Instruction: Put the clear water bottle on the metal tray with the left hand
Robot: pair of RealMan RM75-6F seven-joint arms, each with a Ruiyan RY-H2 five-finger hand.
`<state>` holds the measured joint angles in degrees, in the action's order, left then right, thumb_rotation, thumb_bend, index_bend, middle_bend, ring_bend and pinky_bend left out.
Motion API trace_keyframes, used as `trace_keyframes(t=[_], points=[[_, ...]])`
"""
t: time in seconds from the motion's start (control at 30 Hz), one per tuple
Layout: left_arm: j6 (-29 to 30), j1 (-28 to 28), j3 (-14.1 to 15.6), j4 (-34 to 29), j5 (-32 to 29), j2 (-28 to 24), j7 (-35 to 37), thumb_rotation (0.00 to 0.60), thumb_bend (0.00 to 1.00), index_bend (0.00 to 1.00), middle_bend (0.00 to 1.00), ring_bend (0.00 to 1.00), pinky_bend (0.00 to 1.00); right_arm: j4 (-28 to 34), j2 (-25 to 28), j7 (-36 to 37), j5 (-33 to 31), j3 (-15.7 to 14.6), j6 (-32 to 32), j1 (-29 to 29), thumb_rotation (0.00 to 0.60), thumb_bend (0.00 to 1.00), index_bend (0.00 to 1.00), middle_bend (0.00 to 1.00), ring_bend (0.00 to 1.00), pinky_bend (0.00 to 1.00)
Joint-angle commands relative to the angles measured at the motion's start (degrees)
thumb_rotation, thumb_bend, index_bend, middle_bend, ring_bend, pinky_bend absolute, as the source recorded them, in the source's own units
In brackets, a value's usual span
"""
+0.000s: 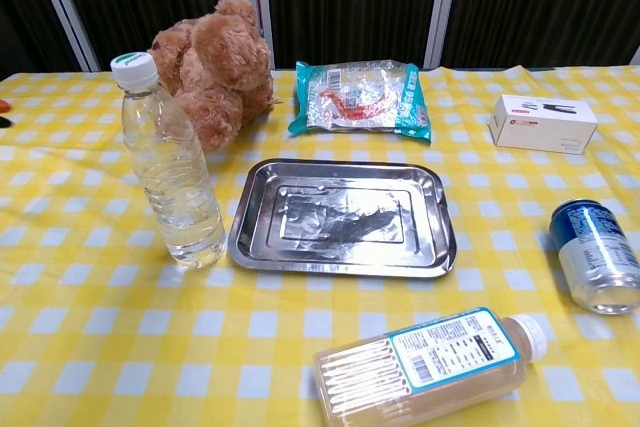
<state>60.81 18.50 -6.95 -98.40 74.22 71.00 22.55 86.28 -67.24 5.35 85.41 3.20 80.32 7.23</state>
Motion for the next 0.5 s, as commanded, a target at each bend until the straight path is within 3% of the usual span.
trace_keyframes(t=[0.03, 0.5], points=[[-5.8, 5.2, -3.1, 1.1, -4.4, 5.2, 2.5, 0.6, 0.14, 0.09, 0.07, 0.0, 0.0, -0.2, 0.0, 0.1, -0.3, 0.1, -0.2, 0.0, 0.6, 0.05, 0.1, 0.0, 0.0, 0.0], [-6.1, 9.5, -4.0, 4.7, -9.4, 15.7, -6.6, 0.6, 0.14, 0.15, 0.14, 0.0, 0.0, 0.0, 0.2, 0.6, -0.2, 0.0, -0.2, 0.0, 0.6, 0.05, 0.1, 0.0, 0.0, 0.0]])
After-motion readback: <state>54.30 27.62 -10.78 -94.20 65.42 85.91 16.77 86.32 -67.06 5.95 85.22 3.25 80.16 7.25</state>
